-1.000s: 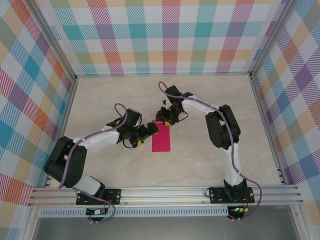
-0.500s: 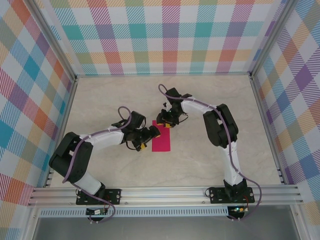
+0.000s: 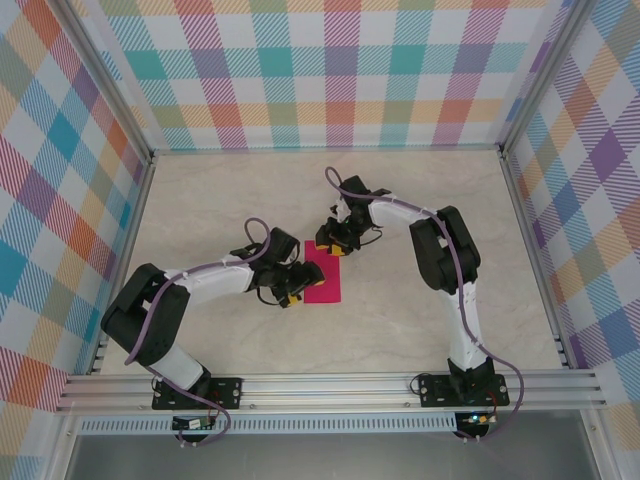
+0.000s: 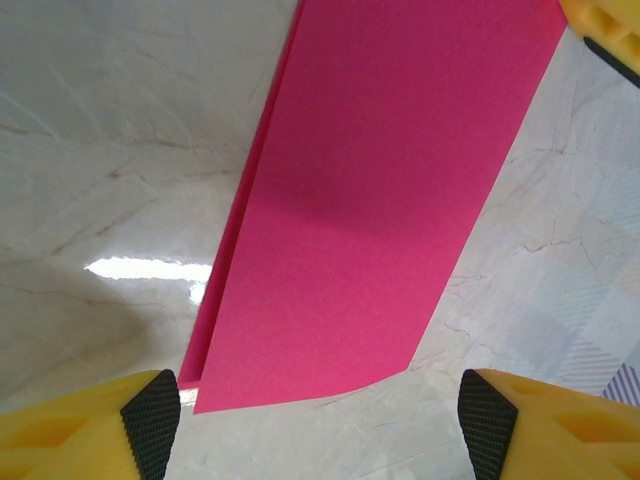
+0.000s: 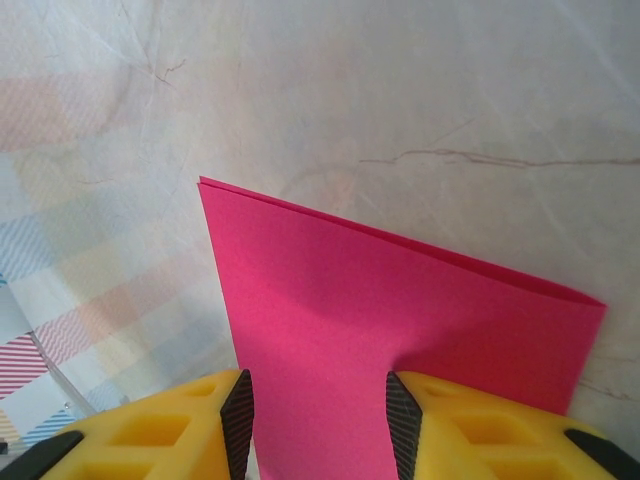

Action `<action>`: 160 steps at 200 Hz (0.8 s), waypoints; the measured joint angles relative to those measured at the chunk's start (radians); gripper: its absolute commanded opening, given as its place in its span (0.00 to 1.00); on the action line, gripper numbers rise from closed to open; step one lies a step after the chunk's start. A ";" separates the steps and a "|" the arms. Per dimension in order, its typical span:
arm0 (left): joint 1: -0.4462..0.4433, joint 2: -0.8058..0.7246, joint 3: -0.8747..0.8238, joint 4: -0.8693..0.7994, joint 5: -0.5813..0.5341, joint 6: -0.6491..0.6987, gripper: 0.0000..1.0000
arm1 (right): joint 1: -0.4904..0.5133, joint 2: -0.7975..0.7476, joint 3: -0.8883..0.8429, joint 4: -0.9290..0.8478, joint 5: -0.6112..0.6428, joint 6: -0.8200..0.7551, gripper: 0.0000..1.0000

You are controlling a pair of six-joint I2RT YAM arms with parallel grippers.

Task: Fold a paper plane with a square sheet of paper (pick it up from the middle)
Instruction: Fold the triangle a second time at the center of the table.

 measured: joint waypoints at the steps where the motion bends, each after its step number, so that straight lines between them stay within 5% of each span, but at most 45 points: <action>1: -0.001 0.000 0.000 0.000 0.000 -0.001 0.75 | 0.000 0.000 0.000 0.000 -0.002 0.000 0.44; 75: -0.012 0.029 0.000 0.000 0.001 -0.004 0.75 | -0.008 0.000 -0.007 0.011 -0.024 0.000 0.44; 160: -0.013 0.041 0.001 0.055 0.033 -0.001 0.58 | -0.008 0.001 -0.010 0.014 -0.029 0.000 0.44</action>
